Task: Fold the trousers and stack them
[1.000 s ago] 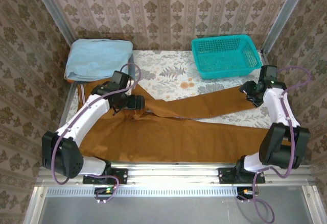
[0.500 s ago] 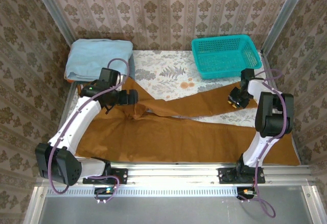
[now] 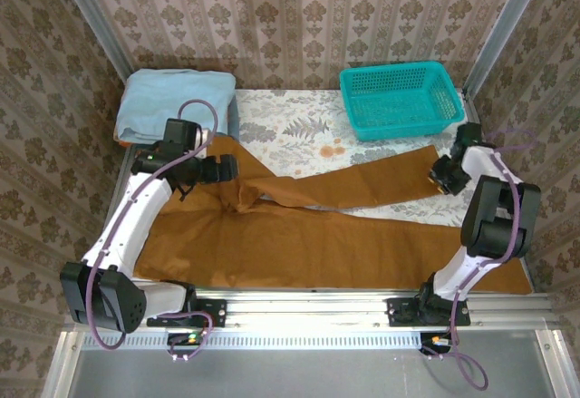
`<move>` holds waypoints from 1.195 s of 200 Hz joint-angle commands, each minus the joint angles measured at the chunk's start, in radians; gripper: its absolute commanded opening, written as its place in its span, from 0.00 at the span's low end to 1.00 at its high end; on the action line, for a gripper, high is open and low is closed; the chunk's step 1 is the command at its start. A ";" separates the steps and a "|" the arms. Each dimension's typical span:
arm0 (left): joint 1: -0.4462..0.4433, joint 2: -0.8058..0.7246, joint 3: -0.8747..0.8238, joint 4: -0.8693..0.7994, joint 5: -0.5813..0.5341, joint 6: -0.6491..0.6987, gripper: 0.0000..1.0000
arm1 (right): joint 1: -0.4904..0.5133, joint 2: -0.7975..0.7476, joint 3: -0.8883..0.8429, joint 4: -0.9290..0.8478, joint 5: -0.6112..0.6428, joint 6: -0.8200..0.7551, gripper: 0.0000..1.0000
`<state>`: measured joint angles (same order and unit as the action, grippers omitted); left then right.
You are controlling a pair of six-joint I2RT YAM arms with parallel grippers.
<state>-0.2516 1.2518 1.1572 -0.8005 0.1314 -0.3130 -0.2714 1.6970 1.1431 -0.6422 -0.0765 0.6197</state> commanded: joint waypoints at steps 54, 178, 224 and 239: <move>0.026 -0.102 -0.066 0.020 0.009 -0.051 0.96 | 0.586 0.355 0.412 -0.225 0.056 -0.087 0.00; -0.025 -0.115 -0.146 0.109 0.001 -0.180 0.98 | -0.017 0.191 0.056 -0.075 -0.054 -0.098 0.00; -0.060 -0.065 -0.292 0.265 0.009 -0.279 1.00 | 0.072 0.080 0.141 -0.140 -0.077 -0.110 0.24; -0.055 -0.020 -0.321 0.325 -0.041 -0.304 1.00 | 0.150 0.030 0.133 -0.147 -0.061 -0.106 0.33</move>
<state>-0.3084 1.1851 0.8757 -0.6018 0.1352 -0.5411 -0.2329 1.8381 1.2392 -0.7357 -0.1574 0.5228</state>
